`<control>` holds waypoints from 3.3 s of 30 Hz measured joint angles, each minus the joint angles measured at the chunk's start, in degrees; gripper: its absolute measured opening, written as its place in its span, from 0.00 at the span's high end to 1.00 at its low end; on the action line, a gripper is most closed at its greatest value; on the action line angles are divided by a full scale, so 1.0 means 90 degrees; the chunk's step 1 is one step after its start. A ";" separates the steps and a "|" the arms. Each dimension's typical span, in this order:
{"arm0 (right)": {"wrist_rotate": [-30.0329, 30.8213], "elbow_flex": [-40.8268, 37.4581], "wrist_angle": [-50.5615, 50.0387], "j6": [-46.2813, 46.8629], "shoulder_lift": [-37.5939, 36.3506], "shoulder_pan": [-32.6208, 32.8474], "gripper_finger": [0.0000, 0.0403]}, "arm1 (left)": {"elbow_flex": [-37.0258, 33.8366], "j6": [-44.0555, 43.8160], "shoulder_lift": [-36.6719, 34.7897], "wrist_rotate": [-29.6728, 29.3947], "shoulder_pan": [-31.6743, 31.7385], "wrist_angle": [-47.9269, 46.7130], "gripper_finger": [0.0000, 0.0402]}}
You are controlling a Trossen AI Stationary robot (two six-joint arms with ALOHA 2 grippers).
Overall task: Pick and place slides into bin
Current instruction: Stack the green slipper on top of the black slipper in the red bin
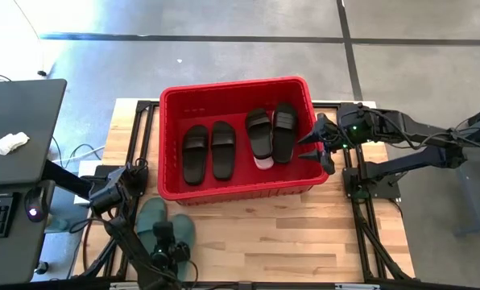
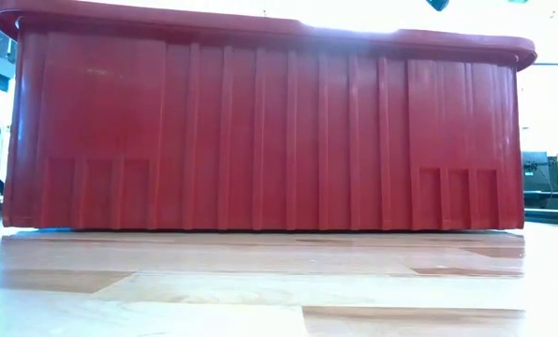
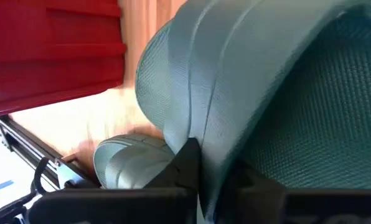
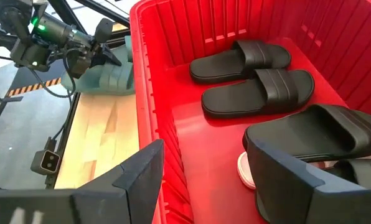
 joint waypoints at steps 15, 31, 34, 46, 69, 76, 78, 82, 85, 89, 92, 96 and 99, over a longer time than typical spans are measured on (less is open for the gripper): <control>-0.0002 0.0000 0.0000 0.0012 0.0000 0.0000 0.45 | 0.2044 0.0394 -0.0012 -0.0182 -0.0007 -0.0290 0.99; -0.0563 0.0000 0.0008 0.0503 -0.0002 -0.0002 0.45 | 0.4638 0.2612 -0.0537 -0.2691 0.0567 0.0638 1.00; -0.0708 0.0000 0.0034 0.0522 -0.0002 0.0000 0.45 | 0.4838 0.3547 -0.0637 -0.3191 0.0806 0.0730 1.00; -0.0712 0.0000 0.0831 0.0843 -0.0002 -0.0015 0.45 | 0.4841 0.7725 -0.0891 -0.6178 0.2220 0.1182 0.99; -0.4212 0.0000 0.4510 0.2719 0.1567 -0.3283 0.45 | 0.4314 0.8556 -0.1283 -0.7661 0.5238 -0.0323 1.00; -0.5012 0.0002 0.6682 0.4145 0.2546 -0.4357 0.45 | 0.3412 0.8001 -0.1548 -0.7812 0.5764 -0.0313 1.00; -0.5097 0.0002 0.6914 0.4338 0.2784 -0.4456 0.45 | 0.3211 0.7899 -0.1554 -0.7833 0.5865 -0.0316 1.00; -0.4948 0.0002 0.6918 0.4174 0.3187 -0.4328 0.45 | 0.2999 0.7633 -0.1571 -0.7977 0.5970 -0.0316 1.00; -0.4569 0.0002 0.7072 0.4070 0.3424 -0.4156 0.45 | 0.2981 0.7485 -0.1571 -0.7990 0.5996 -0.0312 1.00; -0.4515 0.0002 0.7843 0.4129 0.3706 -0.4075 0.45 | 0.2981 0.7319 -0.1576 -0.8031 0.5996 -0.0306 1.00; -0.4526 0.0002 0.8260 0.4418 0.3843 -0.4087 0.45 | 0.2983 0.7170 -0.1576 -0.8029 0.5996 -0.0291 1.00; -0.4672 0.0002 0.8299 0.4420 0.3994 -0.4020 0.45 | 0.2983 0.7172 -0.1576 -0.8015 0.5996 -0.0219 1.00; -0.4700 0.0002 0.8529 0.4384 0.4084 -0.3914 0.45 | 0.2983 0.7173 -0.1576 -0.8006 0.5996 -0.0126 1.00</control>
